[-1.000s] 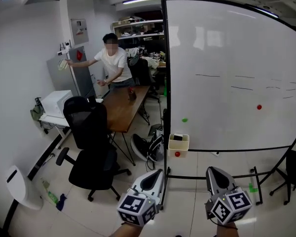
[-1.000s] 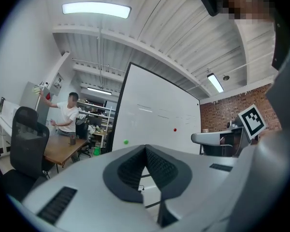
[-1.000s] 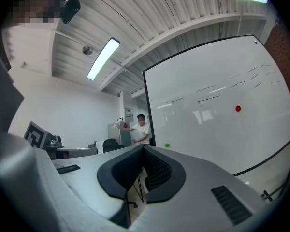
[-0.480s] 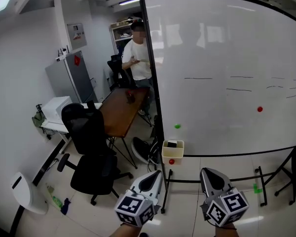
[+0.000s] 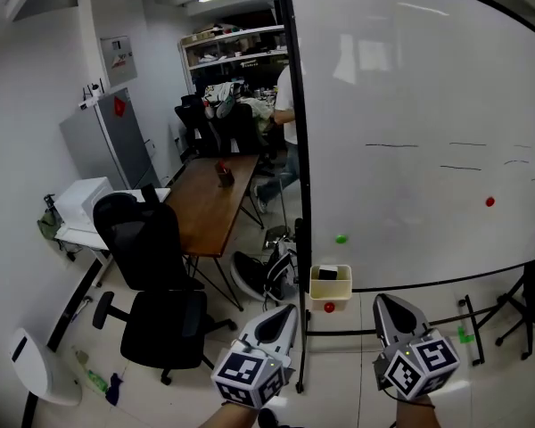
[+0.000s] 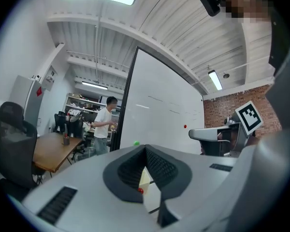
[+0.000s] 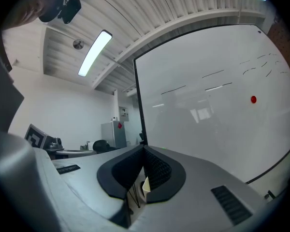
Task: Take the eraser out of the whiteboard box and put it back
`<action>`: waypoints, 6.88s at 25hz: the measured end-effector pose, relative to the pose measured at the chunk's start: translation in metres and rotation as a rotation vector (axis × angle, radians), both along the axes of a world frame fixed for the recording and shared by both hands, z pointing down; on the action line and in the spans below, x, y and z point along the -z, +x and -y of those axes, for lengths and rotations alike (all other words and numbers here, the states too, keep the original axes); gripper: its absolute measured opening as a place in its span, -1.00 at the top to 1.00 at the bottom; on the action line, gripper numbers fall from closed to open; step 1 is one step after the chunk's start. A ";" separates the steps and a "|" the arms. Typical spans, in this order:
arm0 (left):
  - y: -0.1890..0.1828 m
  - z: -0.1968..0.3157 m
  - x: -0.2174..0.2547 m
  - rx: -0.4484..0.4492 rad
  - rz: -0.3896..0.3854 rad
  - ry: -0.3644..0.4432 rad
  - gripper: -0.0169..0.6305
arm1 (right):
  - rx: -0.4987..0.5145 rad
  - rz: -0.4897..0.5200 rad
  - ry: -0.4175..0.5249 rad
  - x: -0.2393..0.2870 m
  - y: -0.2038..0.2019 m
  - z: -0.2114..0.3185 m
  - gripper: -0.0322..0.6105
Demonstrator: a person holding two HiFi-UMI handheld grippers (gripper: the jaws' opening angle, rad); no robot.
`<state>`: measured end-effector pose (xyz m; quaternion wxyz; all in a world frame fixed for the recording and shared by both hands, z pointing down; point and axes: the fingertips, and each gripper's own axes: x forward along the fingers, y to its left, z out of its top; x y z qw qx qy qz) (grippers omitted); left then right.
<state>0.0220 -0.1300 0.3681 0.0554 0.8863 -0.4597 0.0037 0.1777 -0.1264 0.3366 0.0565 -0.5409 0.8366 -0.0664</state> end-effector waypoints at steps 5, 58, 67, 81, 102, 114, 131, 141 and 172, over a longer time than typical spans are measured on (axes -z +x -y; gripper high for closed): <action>-0.056 0.058 0.000 -0.049 -0.016 0.031 0.87 | -0.067 -0.023 0.001 -0.005 -0.051 0.057 0.84; -0.030 0.301 -0.107 -0.029 0.048 -0.156 0.87 | -0.080 -0.190 -0.453 -0.180 -0.081 0.326 0.06; -0.035 0.304 -0.139 -0.020 0.066 -0.216 0.87 | -0.103 -0.213 -0.532 -0.207 -0.085 0.330 -0.05; -0.058 0.294 -0.141 0.001 0.048 -0.228 0.87 | -0.183 -0.217 -0.599 -0.226 -0.092 0.335 -0.01; -0.068 0.273 -0.113 0.019 0.009 -0.189 0.87 | -0.161 -0.165 -0.513 -0.183 -0.088 0.319 0.07; -0.050 0.239 -0.021 -0.037 -0.041 -0.021 0.87 | -0.075 -0.068 -0.259 -0.053 -0.067 0.253 0.07; -0.026 0.187 0.037 -0.108 -0.064 0.073 0.88 | -0.092 -0.020 -0.085 0.024 -0.032 0.202 0.07; -0.024 0.180 0.040 -0.112 -0.037 0.079 0.88 | -0.087 -0.022 -0.069 0.031 -0.034 0.193 0.07; -0.019 0.210 -0.069 -0.049 0.035 -0.105 0.87 | -0.060 -0.112 -0.256 -0.098 -0.049 0.224 0.07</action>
